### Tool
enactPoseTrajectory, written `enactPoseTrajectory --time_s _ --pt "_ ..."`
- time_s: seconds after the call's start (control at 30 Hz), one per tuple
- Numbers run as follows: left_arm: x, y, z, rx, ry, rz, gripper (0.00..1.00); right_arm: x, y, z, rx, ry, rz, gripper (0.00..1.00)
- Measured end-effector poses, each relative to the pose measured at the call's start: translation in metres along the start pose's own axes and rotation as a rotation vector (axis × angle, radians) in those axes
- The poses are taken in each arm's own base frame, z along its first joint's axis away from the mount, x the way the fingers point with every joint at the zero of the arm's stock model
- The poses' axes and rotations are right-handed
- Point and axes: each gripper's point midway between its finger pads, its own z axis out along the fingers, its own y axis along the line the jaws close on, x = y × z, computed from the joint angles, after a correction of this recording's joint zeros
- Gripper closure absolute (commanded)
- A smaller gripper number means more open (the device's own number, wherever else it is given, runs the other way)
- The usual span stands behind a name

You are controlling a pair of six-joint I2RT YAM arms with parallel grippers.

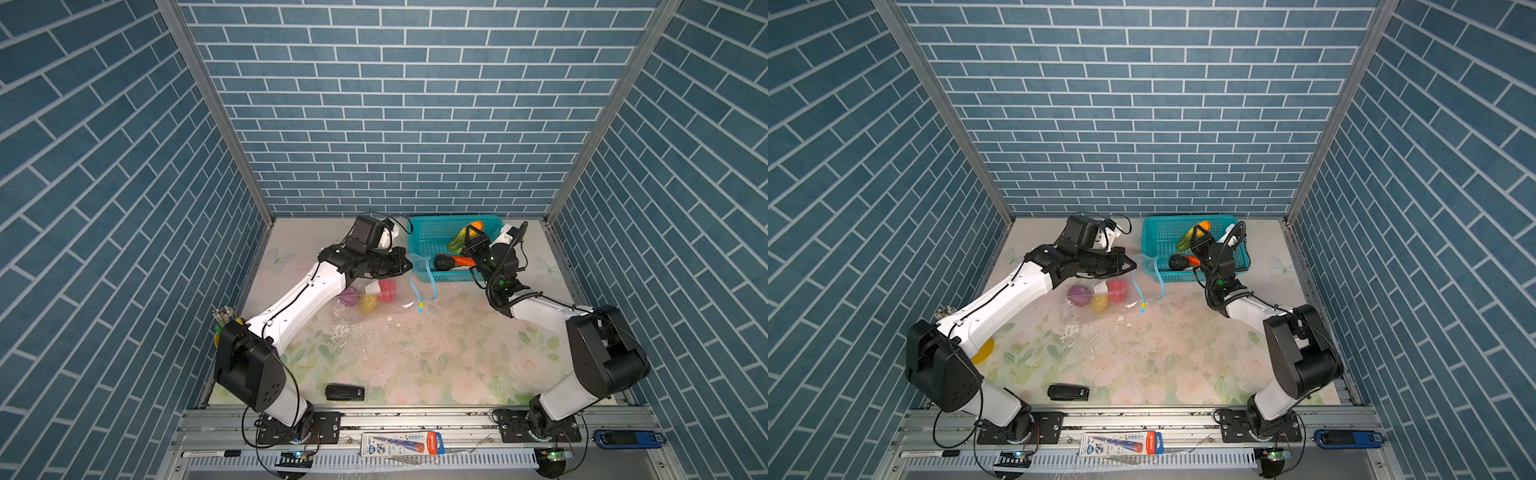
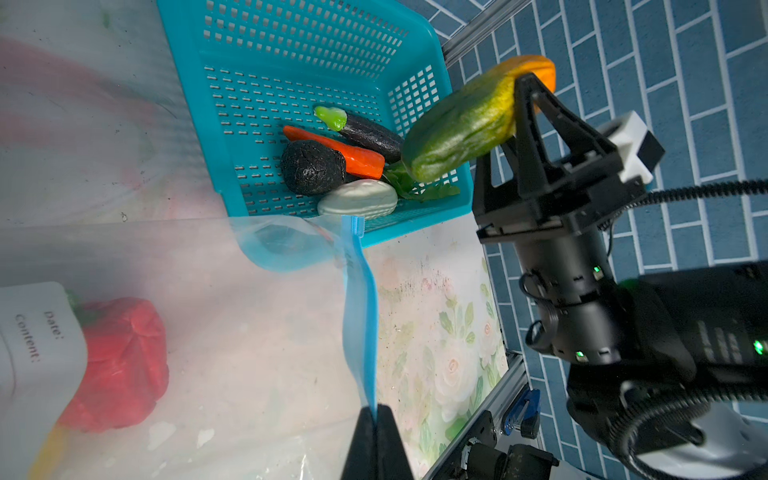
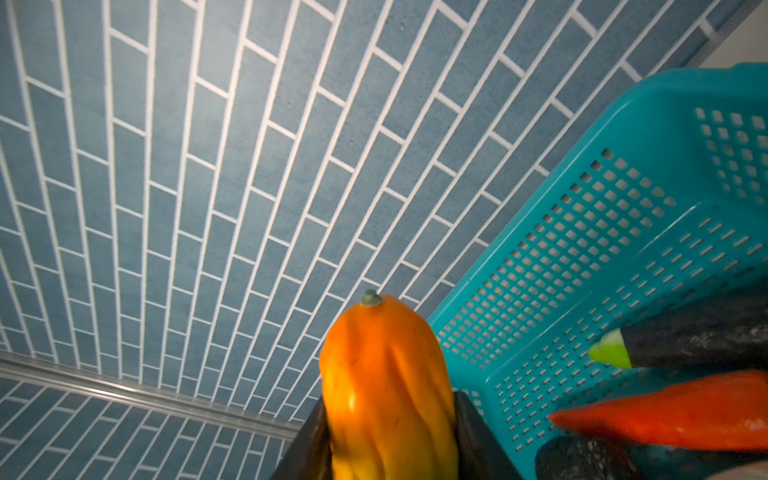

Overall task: Place the food in the zip-top bag and seal the zipper
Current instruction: 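Lift the orange-green squash with the right gripper out of the basket, then carry the squash to the bag opening and lower it inside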

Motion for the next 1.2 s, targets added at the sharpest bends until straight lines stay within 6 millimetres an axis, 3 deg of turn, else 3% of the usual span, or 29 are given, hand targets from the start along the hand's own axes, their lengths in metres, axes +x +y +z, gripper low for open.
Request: enactPoseTrajectory --time_s 0.17,0.37,0.67,0.93,1.2 --pt "0.000 0.001 0.005 0.007 0.004 -0.010 1.00 0.016 0.019 -0.037 -0.033 0.041 -0.001 0.63" --pt "0.000 0.000 0.006 0.017 0.008 -0.011 1.00 0.041 0.034 -0.059 -0.052 0.112 -0.016 0.62" --pt "-0.001 -0.002 0.007 0.026 0.005 -0.010 1.00 0.085 0.040 -0.071 -0.055 0.225 -0.046 0.62" --pt "-0.001 -0.003 0.007 0.028 0.005 -0.008 1.00 0.127 0.020 -0.069 -0.010 0.324 -0.080 0.61" --pt "0.002 -0.001 0.009 0.025 0.011 -0.011 1.00 0.153 0.014 -0.065 -0.002 0.397 -0.093 0.59"
